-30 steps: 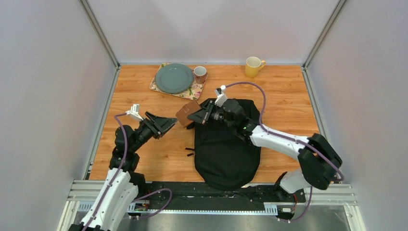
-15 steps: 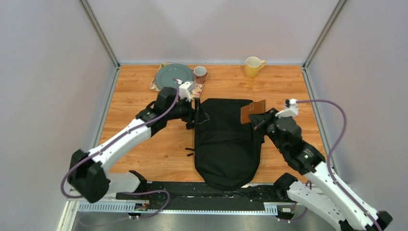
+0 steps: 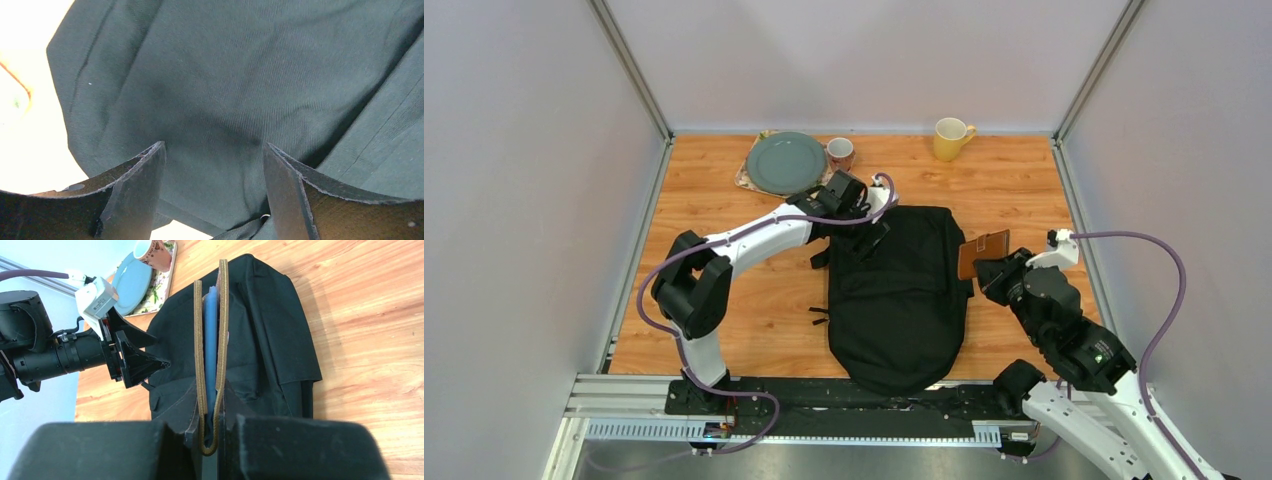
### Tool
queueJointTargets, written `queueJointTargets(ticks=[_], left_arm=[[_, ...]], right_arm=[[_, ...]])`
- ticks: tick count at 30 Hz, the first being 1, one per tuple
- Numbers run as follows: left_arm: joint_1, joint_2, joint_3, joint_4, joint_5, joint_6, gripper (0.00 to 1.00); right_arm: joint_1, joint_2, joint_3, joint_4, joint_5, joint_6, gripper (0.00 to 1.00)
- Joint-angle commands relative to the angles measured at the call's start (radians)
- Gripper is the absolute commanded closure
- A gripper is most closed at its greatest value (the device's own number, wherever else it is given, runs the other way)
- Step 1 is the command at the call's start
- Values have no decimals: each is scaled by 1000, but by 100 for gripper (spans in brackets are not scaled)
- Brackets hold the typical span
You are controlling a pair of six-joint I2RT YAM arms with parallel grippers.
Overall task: Pack the student bag
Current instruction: Place the stationery in the student bag.
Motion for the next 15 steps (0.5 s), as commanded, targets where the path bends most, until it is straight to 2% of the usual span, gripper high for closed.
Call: queueJointTargets(ticks=[1,11,15], left_arm=[[-5,28,79,-84,33,149,22],[-82,28,84,-161,113,217,21],[-98,-3,69,-151,231,186,21]], right_arm=[[-1,-2,26,2,5,-8,100],[-4,14,-14,29,-11,0,100],[-2,27,-28,46,-27,9,100]])
